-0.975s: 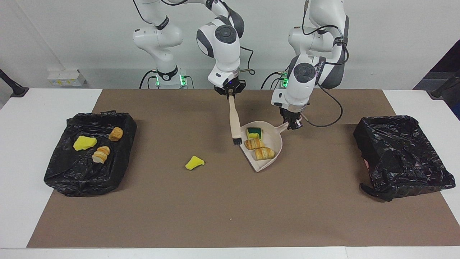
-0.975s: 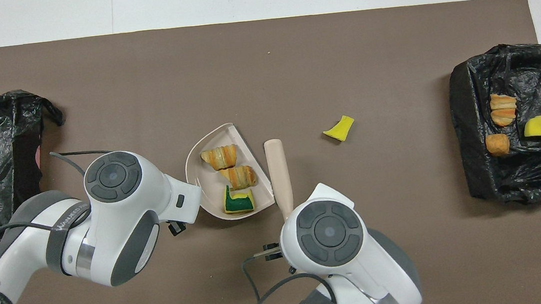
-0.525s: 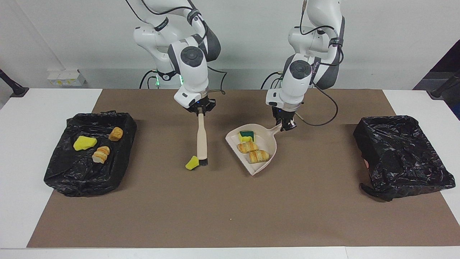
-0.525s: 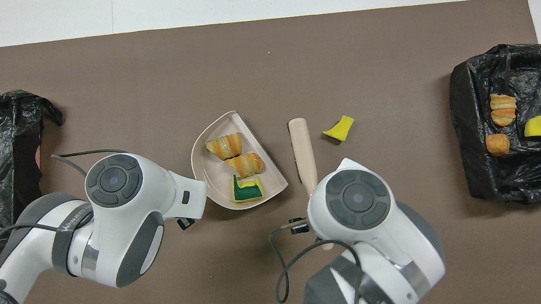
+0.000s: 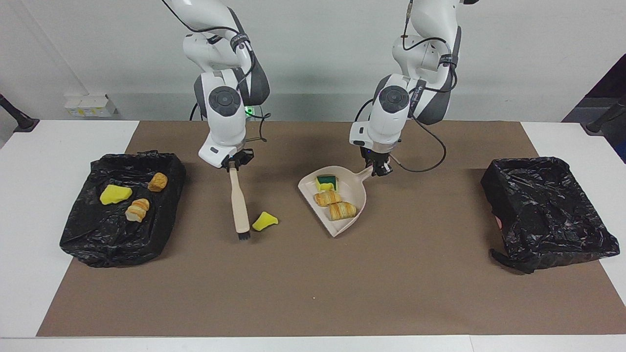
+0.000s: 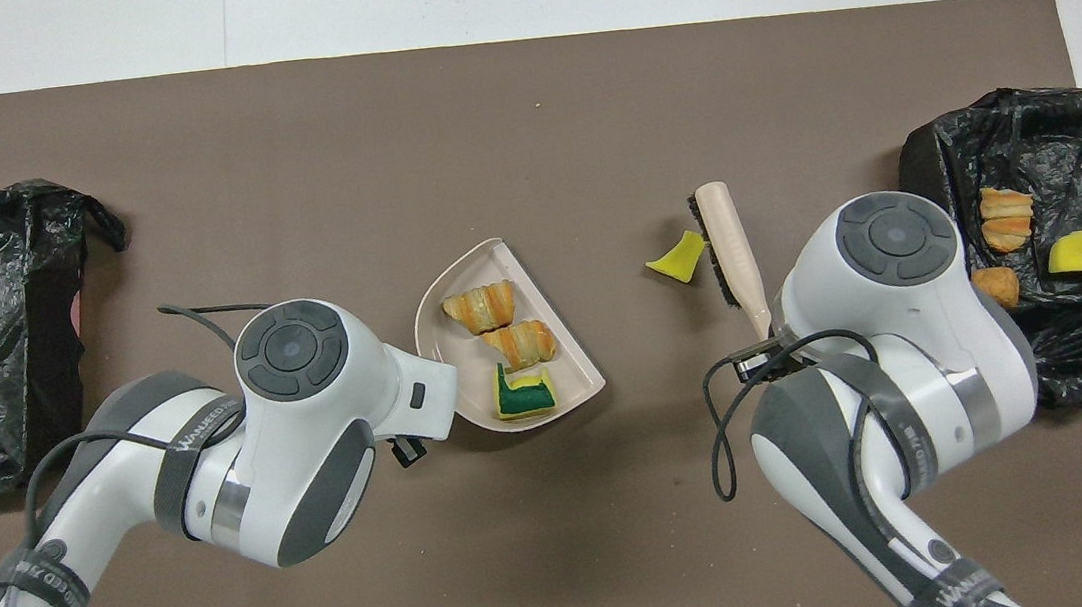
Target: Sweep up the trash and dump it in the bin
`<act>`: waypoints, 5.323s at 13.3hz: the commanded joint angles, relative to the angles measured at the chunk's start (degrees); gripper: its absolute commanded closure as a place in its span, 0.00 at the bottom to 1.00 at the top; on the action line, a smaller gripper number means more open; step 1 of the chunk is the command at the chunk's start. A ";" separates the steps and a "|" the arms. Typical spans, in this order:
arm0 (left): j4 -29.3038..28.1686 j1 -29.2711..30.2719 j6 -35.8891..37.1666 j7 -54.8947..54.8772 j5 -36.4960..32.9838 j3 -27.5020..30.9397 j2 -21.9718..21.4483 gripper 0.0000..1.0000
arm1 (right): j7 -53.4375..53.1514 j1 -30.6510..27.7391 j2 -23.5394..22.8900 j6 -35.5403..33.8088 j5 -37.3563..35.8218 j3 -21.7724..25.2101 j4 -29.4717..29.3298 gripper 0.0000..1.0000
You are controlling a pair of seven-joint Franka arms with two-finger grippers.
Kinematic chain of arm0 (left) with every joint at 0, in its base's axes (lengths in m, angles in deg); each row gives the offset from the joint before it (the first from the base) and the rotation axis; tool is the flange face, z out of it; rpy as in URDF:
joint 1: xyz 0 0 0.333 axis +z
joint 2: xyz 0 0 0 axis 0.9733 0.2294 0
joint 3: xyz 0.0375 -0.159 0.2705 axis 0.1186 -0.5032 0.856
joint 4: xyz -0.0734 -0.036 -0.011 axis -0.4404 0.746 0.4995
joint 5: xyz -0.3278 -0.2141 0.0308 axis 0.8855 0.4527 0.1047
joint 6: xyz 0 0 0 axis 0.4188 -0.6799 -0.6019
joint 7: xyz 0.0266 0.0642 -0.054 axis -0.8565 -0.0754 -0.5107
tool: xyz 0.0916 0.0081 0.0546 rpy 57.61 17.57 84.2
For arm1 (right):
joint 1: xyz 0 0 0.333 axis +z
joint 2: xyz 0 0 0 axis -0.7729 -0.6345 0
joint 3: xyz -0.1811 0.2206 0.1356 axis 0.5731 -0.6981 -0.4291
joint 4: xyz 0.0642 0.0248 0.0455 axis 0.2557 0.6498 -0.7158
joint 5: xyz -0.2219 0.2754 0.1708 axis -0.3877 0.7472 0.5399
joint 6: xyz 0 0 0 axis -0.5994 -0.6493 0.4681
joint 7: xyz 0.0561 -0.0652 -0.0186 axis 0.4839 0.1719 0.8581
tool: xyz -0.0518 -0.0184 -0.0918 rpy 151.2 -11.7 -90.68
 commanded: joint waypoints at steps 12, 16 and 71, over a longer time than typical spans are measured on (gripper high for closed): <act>0.39 -0.75 2.08 0.57 0.76 0.69 -0.23 1.00 | 0.36 12.48 -2.60 -1.81 19.56 -1.67 -0.58 1.00; -0.22 -0.58 1.90 0.48 0.76 0.69 -0.41 1.00 | -0.61 16.26 -2.25 -2.69 24.13 -1.85 -1.45 1.00; 39.24 41.47 30.37 -49.10 -56.18 0.77 15.06 1.00 | -43.15 41.85 7.77 14.89 32.23 -2.29 15.86 0.81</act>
